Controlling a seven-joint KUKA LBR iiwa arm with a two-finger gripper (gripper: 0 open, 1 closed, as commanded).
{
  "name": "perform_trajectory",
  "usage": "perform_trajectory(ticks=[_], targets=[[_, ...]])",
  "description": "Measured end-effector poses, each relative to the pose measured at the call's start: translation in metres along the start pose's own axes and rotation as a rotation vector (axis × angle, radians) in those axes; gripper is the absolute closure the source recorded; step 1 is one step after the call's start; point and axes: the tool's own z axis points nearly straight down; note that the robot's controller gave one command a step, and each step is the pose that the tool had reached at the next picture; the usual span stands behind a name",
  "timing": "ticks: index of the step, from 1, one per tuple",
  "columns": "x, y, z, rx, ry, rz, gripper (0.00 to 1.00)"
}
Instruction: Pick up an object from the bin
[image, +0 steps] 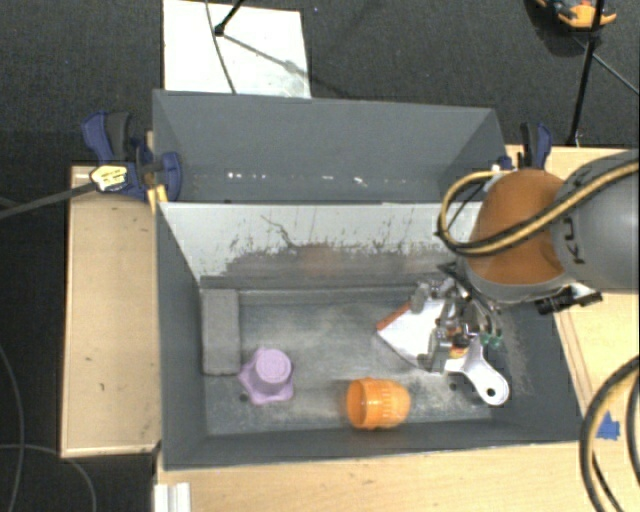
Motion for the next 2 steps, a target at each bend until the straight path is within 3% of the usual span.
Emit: perform_trajectory(ticks=[1, 2], targets=[[0.015, -0.0066, 0.0157, -0.006, 0.054, 0.124, 1.0], [0.015, -0.0065, 0.0157, -0.006, 0.054, 0.124, 1.0]])
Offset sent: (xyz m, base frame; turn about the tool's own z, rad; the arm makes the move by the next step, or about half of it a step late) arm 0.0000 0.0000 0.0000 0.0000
